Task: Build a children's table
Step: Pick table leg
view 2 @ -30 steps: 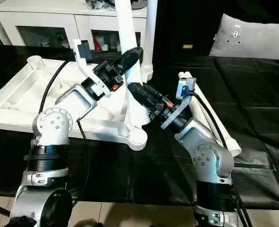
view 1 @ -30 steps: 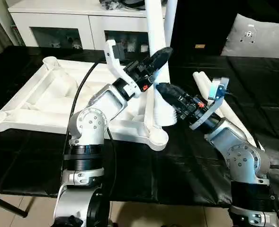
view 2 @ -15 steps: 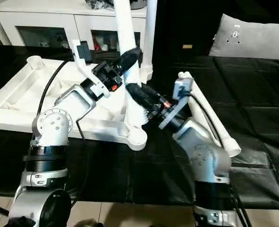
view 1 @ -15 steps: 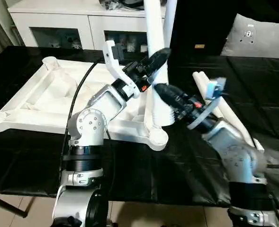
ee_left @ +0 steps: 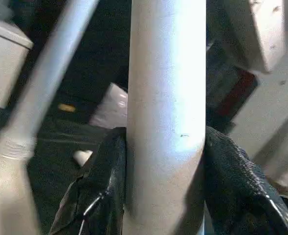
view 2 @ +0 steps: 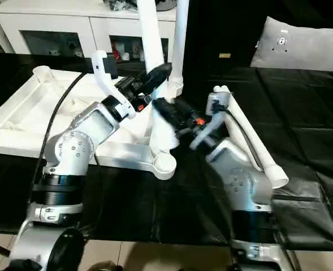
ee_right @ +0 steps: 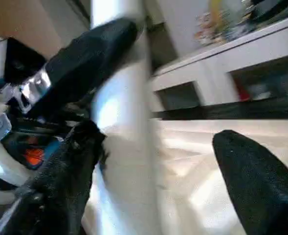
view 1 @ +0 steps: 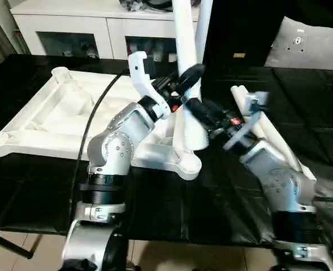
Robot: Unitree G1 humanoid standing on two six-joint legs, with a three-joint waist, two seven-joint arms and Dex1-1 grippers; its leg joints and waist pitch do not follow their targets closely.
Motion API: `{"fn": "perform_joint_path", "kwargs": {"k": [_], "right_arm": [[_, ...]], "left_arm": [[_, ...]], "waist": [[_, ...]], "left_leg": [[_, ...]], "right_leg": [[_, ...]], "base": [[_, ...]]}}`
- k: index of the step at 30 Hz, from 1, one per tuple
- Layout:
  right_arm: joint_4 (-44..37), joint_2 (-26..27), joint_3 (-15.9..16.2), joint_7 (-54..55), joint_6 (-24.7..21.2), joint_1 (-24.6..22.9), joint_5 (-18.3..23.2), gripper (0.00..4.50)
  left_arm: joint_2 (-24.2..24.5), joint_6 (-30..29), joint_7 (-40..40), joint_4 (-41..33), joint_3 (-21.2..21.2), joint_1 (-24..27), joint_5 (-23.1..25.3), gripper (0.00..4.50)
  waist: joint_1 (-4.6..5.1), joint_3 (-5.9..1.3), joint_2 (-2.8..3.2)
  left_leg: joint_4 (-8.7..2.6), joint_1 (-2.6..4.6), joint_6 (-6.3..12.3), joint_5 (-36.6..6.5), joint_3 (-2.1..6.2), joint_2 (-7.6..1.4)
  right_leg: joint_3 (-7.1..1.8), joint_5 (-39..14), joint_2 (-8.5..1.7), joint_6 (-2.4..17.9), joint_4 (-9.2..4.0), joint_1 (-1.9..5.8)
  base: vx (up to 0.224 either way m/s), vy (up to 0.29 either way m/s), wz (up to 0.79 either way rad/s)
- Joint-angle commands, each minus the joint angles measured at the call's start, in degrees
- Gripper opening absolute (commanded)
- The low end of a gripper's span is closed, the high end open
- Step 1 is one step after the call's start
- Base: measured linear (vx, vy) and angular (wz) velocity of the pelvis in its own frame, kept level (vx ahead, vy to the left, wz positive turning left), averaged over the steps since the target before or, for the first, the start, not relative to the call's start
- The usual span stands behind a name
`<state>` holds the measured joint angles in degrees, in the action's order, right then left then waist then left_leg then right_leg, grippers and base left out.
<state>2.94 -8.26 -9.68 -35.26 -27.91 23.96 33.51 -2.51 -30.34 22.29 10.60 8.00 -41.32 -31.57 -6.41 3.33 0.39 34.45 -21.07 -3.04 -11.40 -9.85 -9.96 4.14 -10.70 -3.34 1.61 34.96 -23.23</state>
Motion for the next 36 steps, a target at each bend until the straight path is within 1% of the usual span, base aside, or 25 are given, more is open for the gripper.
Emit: {"fn": "perform_joint_path", "kwargs": {"k": [1,2,3,4,5,6,7,8,9,10,11,12,14,15,16,18,22,24,26,28,30,32,34,35,36], "right_arm": [[0.08,-0.30,-0.86,-0.13,1.02,-0.51,-0.66,4.28],[-0.39,-0.73,-1.31,-1.01,0.26,-0.52,0.63,4.28],[-0.39,-0.73,-1.31,-1.01,0.26,-0.52,0.63,4.28],[-0.39,-0.73,-1.31,-1.01,0.26,-0.52,0.63,4.47],[-0.84,-1.46,-1.64,-1.60,-0.22,-0.44,1.40,4.50],[-0.84,-1.46,-1.64,-1.60,-0.22,-0.44,1.40,4.50],[-1.07,-2.60,-1.78,-2.40,-1.20,-0.25,2.10,4.50],[-1.21,-4.15,-1.74,-4.05,-2.92,-0.09,3.11,4.50],[-0.84,-7.48,-0.52,-7.09,-6.94,0.24,4.14,4.50],[-0.91,-8.19,-0.10,-7.79,-7.72,0.19,4.24,4.50],[-0.91,-8.28,-0.04,-7.88,-7.82,0.18,4.25,4.50],[-0.84,-9.24,0.68,-8.86,-8.97,0.21,4.11,4.50],[-0.63,-9.88,1.26,-9.66,-9.16,0.37,3.65,4.50],[-0.01,-10.56,1.90,-10.66,-9.37,0.81,3.17,4.50],[0.63,-11.22,2.62,-11.93,-9.20,1.28,2.74,4.50],[1.11,-12.01,3.57,-13.66,-8.85,1.71,2.34,4.50],[0.93,-14.51,5.44,-20.20,-10.92,1.96,4.72,4.50],[1.21,-15.25,6.26,-22.22,-11.35,2.12,4.48,4.50],[2.51,-15.22,6.78,-22.34,-10.87,2.92,3.61,4.50],[3.45,-15.16,7.25,-22.46,-10.31,3.54,3.09,4.50],[3.82,-15.03,7.67,-22.68,-10.08,3.90,2.86,4.50],[4.03,-14.93,8.02,-22.92,-9.91,4.09,2.65,4.50],[4.62,-14.81,8.62,-22.95,-9.62,4.42,2.00,4.50],[6.20,-14.40,9.83,-22.62,-8.48,5.14,0.33,4.50],[6.55,-14.24,10.03,-22.53,-8.22,5.26,0.08,4.50]], "left_arm": [[0.43,0.96,0.16,-0.32,-0.60,-0.29,1.07,1.86],[0.61,0.91,0.36,-0.34,-0.89,-0.20,1.19,1.86],[0.61,0.91,0.36,-0.34,-0.89,-0.20,1.19,1.86],[0.61,0.91,0.36,-0.34,-0.89,-0.20,1.19,1.86],[0.88,0.82,0.76,-0.53,-1.39,-0.04,1.35,1.86],[0.88,0.82,0.76,-0.53,-1.39,-0.04,1.35,1.86],[1.11,0.85,1.13,-0.72,-1.95,0.09,1.62,1.85],[1.38,0.83,1.72,-1.03,-2.68,0.24,1.95,1.85],[1.53,0.87,2.42,-1.53,-3.51,0.44,2.27,1.85],[1.56,0.78,2.57,-1.85,-3.69,0.59,2.26,1.85],[1.57,0.77,2.59,-1.90,-3.71,0.62,2.26,1.85],[1.71,0.73,2.98,-2.45,-4.11,0.91,2.25,1.85],[1.81,0.66,3.31,-2.81,-4.38,1.06,2.19,1.85],[1.90,0.45,3.79,-3.34,-4.74,1.24,2.03,1.85],[2.01,0.24,4.65,-4.05,-5.16,1.46,1.65,1.85],[2.19,-0.30,6.05,-5.16,-5.71,1.85,0.78,1.85],[3.30,-0.71,9.77,-8.12,-8.71,3.15,0.42,1.85],[3.82,-0.56,11.16,-9.49,-10.17,3.66,0.83,1.85],[4.32,0.06,11.86,-10.49,-11.59,3.94,1.89,1.85],[5.08,0.66,12.43,-11.06,-13.08,4.19,3.49,1.85],[5.53,0.95,12.45,-11.18,-14.00,4.33,4.61,1.85],[5.76,1.14,12.46,-11.28,-14.42,4.42,4.99,1.85],[5.95,1.33,12.56,-11.43,-14.93,4.50,5.27,1.85],[5.80,1.71,12.39,-11.61,-15.70,4.52,5.76,1.85],[5.70,1.83,12.34,-11.68,-15.85,4.58,5.89,1.85]], "waist": [[0.03,-4.24,-0.67],[0.07,-4.24,-0.71],[0.01,-4.25,-0.72],[0.01,-4.25,-0.72],[0.00,-4.24,-0.45],[-0.01,-4.24,-0.61],[-0.02,-4.24,-0.58],[-0.07,-4.23,-0.68],[-0.17,-4.25,-0.64],[-0.25,-4.27,-1.45],[-0.25,-4.27,-1.45],[-0.31,-4.25,-1.29],[-0.17,-4.23,-1.32],[-0.12,-4.24,-1.29],[-0.12,-4.24,-1.52],[-0.18,-4.25,-1.37],[-0.37,-4.27,-1.40],[-0.42,-4.25,-1.54],[-0.38,-4.24,-1.46],[-0.31,-4.18,-1.53],[-0.30,-4.13,-1.63],[-0.33,-4.18,-1.54],[-0.33,-4.22,-1.60],[-0.28,-4.25,-1.63],[-0.14,-4.29,-1.65]], "left_leg": [[-3.40,0.11,3.10,-1.86,0.85,-2.61],[-3.41,0.09,3.49,-2.12,0.83,-2.61],[-3.38,0.13,3.57,-2.05,0.83,-2.63],[-3.38,0.13,3.57,-2.05,0.83,-2.63],[-3.35,0.19,3.82,-2.18,0.85,-2.71],[-3.34,0.09,3.87,-2.23,0.86,-2.73],[-3.36,0.09,3.84,-2.22,0.87,-2.73],[-3.34,0.18,4.15,-2.34,0.85,-2.67],[-3.29,0.23,4.41,-2.01,0.88,-2.74],[-3.19,0.12,4.72,-1.57,0.74,-2.70],[-3.19,0.12,4.72,-1.57,0.74,-2.70],[-3.10,0.01,4.87,-1.35,0.72,-2.66],[-3.16,-0.21,4.86,-1.20,0.80,-2.55],[-3.09,-0.08,4.80,-1.44,0.79,-2.62],[-3.10,-0.03,4.83,-1.52,0.76,-2.69],[-3.06,-0.03,4.84,-1.34,0.78,-2.77],[-2.99,-0.04,5.54,-0.87,0.79,-2.84],[-2.95,-0.07,5.91,-1.07,0.76,-2.86],[-3.00,-0.03,5.62,-1.09,0.81,-2.94],[-3.04,0.03,5.23,-1.42,0.82,-2.98],[-3.03,0.00,4.74,-1.76,0.73,-2.84],[-3.01,0.04,4.53,-1.62,0.74,-2.81],[-2.98,-0.04,4.51,-1.46,0.75,-2.76],[-2.99,-0.11,4.41,-1.25,0.79,-2.78],[-2.98,-0.12,4.35,-1.25,0.77,-2.74]], "right_leg": [[-3.09,-7.33,-4.87,7.82,-4.00,3.86],[-3.03,-7.49,-4.81,8.31,-3.98,3.89],[-3.02,-7.54,-4.85,8.46,-3.99,3.88],[-3.02,-7.54,-4.85,8.46,-3.99,3.88],[-2.99,-7.64,-4.85,8.97,-4.07,3.77],[-3.02,-7.46,-4.87,9.19,-3.98,3.85],[-3.00,-7.46,-4.88,9.30,-3.96,3.85],[-2.98,-7.50,-4.75,9.40,-4.03,3.98],[-3.00,-7.11,-4.70,9.54,-3.97,3.98],[-3.06,-6.60,-4.69,9.44,-3.97,4.11],[-3.06,-6.60,-4.69,9.44,-3.97,4.11],[-3.02,-7.33,-4.90,9.33,-3.93,3.99],[-2.91,-8.13,-4.89,9.17,-3.96,4.17],[-2.89,-9.23,-4.95,8.90,-4.10,3.99],[-2.89,-9.81,-4.95,8.99,-4.12,3.99],[-2.89,-9.92,-5.01,9.31,-4.03,3.91],[-2.93,-8.30,-4.93,9.90,-3.76,3.93],[-2.95,-8.77,-4.97,9.79,-3.82,3.94],[-2.90,-9.39,-5.00,9.77,-3.85,3.82],[-2.88,-10.39,-4.98,9.71,-3.94,3.73],[-2.95,-11.30,-4.93,8.96,-4.05,3.77],[-2.94,-11.41,-4.95,8.73,-4.07,3.77],[-2.94,-11.06,-4.90,8.70,-4.01,3.78],[-2.90,-10.63,-4.92,8.75,-3.92,3.81],[-2.82,-10.68,-4.94,8.91,-3.95,3.85]], "base": [[0.000,0.000,0.00],[0.000,0.000,0.00],[0.000,0.000,0.00],[0.000,0.000,0.00],[0.000,0.000,0.00],[0.000,0.000,0.00],[0.000,0.000,0.00],[0.000,0.000,0.00],[0.000,0.000,0.00],[0.000,0.000,0.00],[0.000,0.000,0.00],[0.000,0.000,0.00],[0.000,0.000,0.00],[0.000,0.000,0.00],[0.000,0.000,0.00],[0.000,0.000,0.00],[0.000,0.000,0.00],[0.000,0.000,0.00],[0.000,0.000,0.00],[0.000,0.000,0.00],[0.000,0.000,0.00],[0.000,0.000,0.00],[0.000,0.000,0.00],[0.000,0.000,0.00],[0.000,0.000,0.00]]}}
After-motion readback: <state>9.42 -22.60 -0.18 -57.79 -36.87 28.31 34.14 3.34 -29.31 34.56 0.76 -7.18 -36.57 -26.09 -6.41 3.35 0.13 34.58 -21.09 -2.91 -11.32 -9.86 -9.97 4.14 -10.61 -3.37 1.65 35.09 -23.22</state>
